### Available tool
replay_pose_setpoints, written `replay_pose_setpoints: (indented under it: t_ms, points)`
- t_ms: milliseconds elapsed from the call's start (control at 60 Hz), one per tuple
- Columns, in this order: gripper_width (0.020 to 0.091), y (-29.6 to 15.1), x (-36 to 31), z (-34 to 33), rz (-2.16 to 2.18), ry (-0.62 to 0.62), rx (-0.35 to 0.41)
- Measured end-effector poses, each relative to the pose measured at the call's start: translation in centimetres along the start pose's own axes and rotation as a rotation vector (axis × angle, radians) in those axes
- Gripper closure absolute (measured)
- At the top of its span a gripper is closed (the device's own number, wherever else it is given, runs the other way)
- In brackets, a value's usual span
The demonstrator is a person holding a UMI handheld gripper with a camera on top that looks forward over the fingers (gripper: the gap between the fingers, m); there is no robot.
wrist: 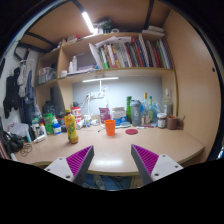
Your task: Pour water
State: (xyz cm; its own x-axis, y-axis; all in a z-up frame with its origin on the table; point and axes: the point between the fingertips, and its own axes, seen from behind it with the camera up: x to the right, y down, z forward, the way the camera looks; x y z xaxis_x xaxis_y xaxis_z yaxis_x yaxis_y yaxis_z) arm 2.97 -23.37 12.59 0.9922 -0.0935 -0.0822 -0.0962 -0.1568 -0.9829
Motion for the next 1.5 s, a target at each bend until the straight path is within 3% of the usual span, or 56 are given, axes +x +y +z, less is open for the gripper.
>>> replay_pose_setpoints:
  t_ms: [300,483,600,750,833,950,1167,1200,1250,1500]
  points:
    - [0.0268,0.2,1.1,0.7,-0.02,0.034,-0.023]
    - [0.0266,0.7,-3.4,3.5,-0.044,-0.028,-0.008]
    - [0.0269,1.4,-10.4,7.0,-0.051,-0.131,-0.006]
    - [0.0265,-0.3,-18.3,13.0,-0.09,-0.186,0.061]
    - [0.0265,-1.1,-21.3,16.9,-0.078,-0.181,0.076]
    - [0.0266,-0.7,-24.0,22.4,-0.048,-0.155,0.034]
    - [0.0267,0.1,-24.6,30.3,-0.028,-0.072,-0.007]
    - [0.0289,0.2,-24.7,31.2,-0.009,-0.067,-0.014]
    - [0.053,0.7,-25.1,32.3,0.008,-0.067,-0.033]
    - [0.0708,0.7,-26.2,33.7,-0.068,-0.131,-0.007]
